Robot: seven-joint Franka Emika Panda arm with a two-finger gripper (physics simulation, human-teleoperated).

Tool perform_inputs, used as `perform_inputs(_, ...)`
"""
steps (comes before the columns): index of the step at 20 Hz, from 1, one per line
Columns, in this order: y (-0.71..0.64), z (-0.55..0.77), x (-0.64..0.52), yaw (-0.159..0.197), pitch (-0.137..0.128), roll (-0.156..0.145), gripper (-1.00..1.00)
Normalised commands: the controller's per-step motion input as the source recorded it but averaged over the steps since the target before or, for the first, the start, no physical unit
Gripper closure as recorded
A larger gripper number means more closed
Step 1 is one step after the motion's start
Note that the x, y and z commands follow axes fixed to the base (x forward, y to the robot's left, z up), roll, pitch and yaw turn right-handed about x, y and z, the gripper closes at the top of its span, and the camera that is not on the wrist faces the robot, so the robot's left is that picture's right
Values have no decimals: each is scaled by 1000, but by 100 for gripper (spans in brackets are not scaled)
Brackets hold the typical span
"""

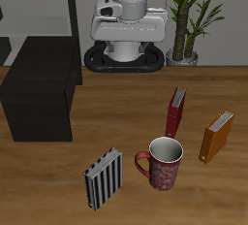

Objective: Place the red book upright on top of the shelf

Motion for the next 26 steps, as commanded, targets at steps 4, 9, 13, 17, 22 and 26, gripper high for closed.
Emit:
perform_inputs(4, 55, -15, 42, -15, -19, -34, -100)
perform_inputs(9, 136, 5, -31, -19, -35, -19, -100)
perform_inputs(13, 394, -25, -107, -65, -50, -26, -100)
perform_inputs(17, 381, 26, -110, -41, -76, -63, -100)
perform_inputs(22, 543, -114, -128, 18, -51, -42, -100)
perform_inputs(26, 306, -129, -53, 17, -18, -30, -100)
